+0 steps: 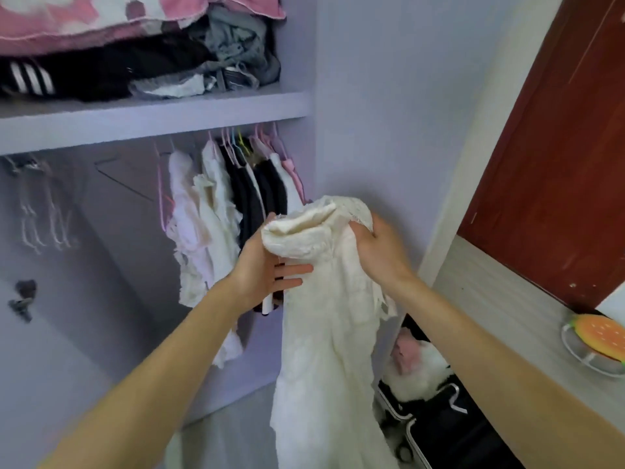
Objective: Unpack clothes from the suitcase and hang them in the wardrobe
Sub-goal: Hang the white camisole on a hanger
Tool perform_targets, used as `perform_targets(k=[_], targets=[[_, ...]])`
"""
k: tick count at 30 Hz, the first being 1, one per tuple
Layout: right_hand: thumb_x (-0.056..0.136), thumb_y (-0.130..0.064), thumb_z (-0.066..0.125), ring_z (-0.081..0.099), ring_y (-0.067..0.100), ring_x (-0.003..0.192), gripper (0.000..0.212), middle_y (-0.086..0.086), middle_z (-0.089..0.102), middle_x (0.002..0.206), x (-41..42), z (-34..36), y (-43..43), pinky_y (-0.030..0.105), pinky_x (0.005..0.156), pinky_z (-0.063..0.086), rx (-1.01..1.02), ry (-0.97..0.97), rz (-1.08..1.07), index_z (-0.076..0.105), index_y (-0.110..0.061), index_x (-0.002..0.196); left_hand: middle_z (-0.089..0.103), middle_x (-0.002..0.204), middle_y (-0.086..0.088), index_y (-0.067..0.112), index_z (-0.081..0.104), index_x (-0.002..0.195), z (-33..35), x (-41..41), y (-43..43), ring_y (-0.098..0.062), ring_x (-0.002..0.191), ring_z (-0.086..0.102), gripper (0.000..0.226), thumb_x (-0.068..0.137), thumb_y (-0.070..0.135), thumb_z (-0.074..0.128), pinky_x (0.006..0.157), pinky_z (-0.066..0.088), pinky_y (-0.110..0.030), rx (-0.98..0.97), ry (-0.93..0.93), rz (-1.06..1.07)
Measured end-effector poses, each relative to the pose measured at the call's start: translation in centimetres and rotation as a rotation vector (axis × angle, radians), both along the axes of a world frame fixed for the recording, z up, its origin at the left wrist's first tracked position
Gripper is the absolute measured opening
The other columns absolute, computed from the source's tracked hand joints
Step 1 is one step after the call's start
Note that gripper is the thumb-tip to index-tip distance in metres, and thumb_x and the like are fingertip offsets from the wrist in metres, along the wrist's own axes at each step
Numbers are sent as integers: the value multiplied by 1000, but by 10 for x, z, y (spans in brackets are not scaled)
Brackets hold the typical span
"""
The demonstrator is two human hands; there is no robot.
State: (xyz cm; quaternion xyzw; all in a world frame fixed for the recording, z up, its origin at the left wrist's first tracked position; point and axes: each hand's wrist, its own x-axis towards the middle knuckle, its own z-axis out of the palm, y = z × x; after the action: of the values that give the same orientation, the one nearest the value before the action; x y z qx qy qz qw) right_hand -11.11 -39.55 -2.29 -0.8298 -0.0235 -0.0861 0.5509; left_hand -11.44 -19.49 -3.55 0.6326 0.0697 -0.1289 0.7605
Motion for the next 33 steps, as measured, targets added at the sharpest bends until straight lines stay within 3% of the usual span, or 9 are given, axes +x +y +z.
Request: perform_targets(k=[6, 11, 14, 16, 18, 20, 23, 29, 33], targets=[[96, -34, 44, 70, 19, 92, 28, 0, 73, 99, 14, 3, 86, 40, 84, 58, 179, 98, 66, 67, -25, 107, 73, 114, -12, 16, 58, 132, 9, -35, 53, -32, 100, 72, 91, 78, 86, 37, 85, 56, -44, -178, -97, 287], [99, -27, 46, 69, 16, 90, 23, 1, 72, 101, 22, 3, 138, 35, 79, 57, 240, 161, 125, 65, -20, 110, 72, 114, 7, 25, 46, 128, 2, -57, 79, -8, 101, 69, 80, 70, 73, 72, 89, 56, -32, 358, -206, 179], [101, -25, 44, 65, 18, 94, 23, 2, 69, 105, 28, 6, 149, 34, 83, 54, 234, 184, 150, 61, -17, 113, 70, 108, 17, 34, 39, 121, 15, -60, 99, 4, 96, 62, 59, 79, 59, 73, 68, 48, -8, 622, -201, 134], [102, -24, 44, 64, 20, 94, 21, 1, 68, 102, 34, 12, 153, 31, 79, 52, 235, 185, 166, 62, -17, 112, 71, 98, 20, 32, 52, 125, 20, -60, 112, 2, 91, 64, 45, 87, 48, 70, 73, 50, -14, 796, -213, 105], [101, -23, 45, 66, 23, 96, 22, 4, 69, 103, 41, 16, 158, 34, 83, 54, 210, 188, 223, 63, -15, 112, 74, 81, 16, 22, 69, 105, 22, -58, 124, -10, 83, 70, 18, 93, 34, 61, 81, 57, -30, 927, -220, 103], [101, -24, 47, 66, 26, 97, 21, 7, 69, 104, 46, 20, 160, 37, 87, 54, 177, 182, 254, 63, -14, 110, 74, 75, 9, 16, 67, 88, 31, -54, 134, -9, 74, 69, 20, 96, 24, 51, 84, 58, -34, 891, -195, 169], [101, -25, 46, 66, 28, 97, 18, 9, 68, 105, 55, 25, 159, 39, 88, 54, 191, 199, 234, 62, -15, 104, 76, 91, 1, 10, 60, 97, 49, -44, 148, -15, 82, 69, 25, 101, 23, 40, 91, 55, -43, 657, -153, 370], [100, -27, 45, 67, 26, 95, 16, 7, 67, 105, 63, 34, 161, 47, 91, 55, 203, 181, 277, 58, -20, 104, 63, 105, 13, 22, 62, 103, 46, -41, 109, -8, 100, 59, 68, 79, 83, 47, 91, 46, -30, 859, -135, 42], [102, -26, 45, 63, 19, 92, 19, 6, 65, 105, 69, 36, 153, 38, 85, 53, 158, 157, 310, 58, -16, 110, 73, 87, 10, 16, 70, 90, 40, -31, 100, -11, 82, 69, 36, 102, 40, 46, 79, 52, -24, 804, -271, 264]])
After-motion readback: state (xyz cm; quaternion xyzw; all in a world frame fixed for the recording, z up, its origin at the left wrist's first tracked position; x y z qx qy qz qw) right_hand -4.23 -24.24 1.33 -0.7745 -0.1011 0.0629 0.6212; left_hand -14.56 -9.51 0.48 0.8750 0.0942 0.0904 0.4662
